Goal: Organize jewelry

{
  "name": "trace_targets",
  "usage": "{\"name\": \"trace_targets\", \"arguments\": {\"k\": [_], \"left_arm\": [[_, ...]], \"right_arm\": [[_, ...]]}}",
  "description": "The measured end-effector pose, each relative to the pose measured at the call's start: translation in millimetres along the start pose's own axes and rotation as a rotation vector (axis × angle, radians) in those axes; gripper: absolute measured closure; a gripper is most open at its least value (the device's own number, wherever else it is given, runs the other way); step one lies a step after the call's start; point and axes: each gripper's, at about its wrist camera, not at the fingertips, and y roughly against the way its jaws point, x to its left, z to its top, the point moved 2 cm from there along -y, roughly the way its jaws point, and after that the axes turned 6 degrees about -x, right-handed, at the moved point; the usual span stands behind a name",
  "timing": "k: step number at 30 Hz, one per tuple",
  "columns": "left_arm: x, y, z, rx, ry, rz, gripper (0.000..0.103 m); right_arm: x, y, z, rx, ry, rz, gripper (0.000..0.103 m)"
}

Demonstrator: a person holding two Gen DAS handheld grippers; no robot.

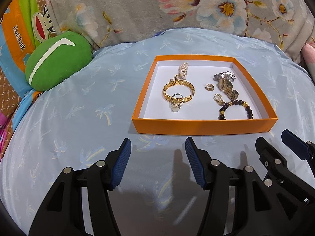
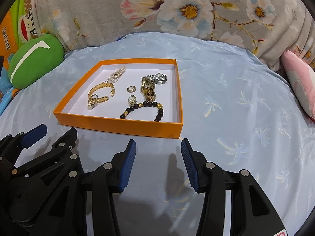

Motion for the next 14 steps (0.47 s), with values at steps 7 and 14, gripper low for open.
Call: {"name": "trace_targets", "arguments": {"k": [7,14], "left_arm": [[0.8,0.0,0.8,-0.006,-0.001,0.004,0.048],[0.7,1.6,0.6,-0.012,-0.002,0.014,0.048]], "right_arm": [[-1.2,-1.0,0.9,0.000,-0.001,0.000,0.055],[-0.1,-0.6,0.8,-0.005,-0.001,-0.005,0.054]]}}
